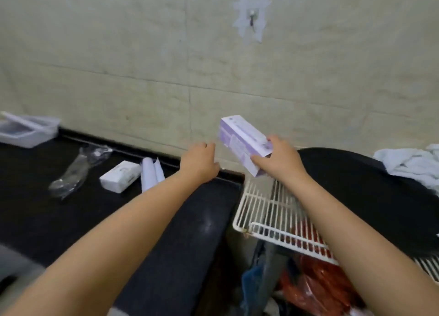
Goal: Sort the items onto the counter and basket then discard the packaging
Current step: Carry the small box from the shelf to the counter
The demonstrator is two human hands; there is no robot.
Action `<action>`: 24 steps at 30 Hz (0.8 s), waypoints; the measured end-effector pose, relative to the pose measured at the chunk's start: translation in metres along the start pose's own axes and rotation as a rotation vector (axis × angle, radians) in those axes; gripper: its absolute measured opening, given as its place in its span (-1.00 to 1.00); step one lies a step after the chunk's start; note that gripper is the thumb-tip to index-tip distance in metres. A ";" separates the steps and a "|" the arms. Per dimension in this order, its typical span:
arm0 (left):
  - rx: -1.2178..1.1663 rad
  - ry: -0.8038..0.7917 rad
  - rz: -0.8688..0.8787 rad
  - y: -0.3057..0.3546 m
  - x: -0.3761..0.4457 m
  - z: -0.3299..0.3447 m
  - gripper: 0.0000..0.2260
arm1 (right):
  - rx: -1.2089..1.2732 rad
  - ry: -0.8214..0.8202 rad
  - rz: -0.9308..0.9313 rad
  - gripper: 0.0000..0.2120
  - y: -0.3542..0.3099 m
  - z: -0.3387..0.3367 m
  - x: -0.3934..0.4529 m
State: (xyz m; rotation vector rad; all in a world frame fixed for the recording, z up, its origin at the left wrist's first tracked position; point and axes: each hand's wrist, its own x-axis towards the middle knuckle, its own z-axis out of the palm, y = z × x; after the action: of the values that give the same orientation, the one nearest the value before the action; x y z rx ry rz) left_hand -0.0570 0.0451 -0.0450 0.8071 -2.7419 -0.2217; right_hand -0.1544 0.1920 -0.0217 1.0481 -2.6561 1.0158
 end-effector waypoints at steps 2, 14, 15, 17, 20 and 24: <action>0.079 -0.024 -0.121 -0.046 -0.026 -0.009 -0.62 | -0.004 -0.073 -0.095 -0.59 -0.035 0.033 -0.007; 0.227 -0.170 -0.547 -0.301 -0.173 -0.033 -0.66 | 0.057 -0.443 -0.333 -0.58 -0.207 0.261 -0.082; 0.230 -0.185 -0.557 -0.321 -0.182 -0.033 -0.67 | 0.062 -0.472 -0.322 -0.56 -0.217 0.278 -0.088; 0.228 -0.211 -0.577 -0.360 -0.197 -0.030 -0.71 | 0.052 -0.523 -0.307 -0.56 -0.231 0.310 -0.099; 0.204 -0.263 -0.599 -0.409 -0.214 -0.023 -0.74 | 0.028 -0.559 -0.261 -0.59 -0.241 0.347 -0.111; 0.163 -0.329 -0.595 -0.454 -0.222 -0.010 -0.70 | -0.026 -0.588 -0.216 -0.56 -0.248 0.382 -0.117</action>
State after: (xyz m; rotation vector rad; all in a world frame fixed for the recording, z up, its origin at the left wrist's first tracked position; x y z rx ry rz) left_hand 0.3555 -0.2121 -0.1843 1.7640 -2.7513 -0.2674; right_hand 0.1444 -0.1128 -0.2186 1.8170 -2.8633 0.7067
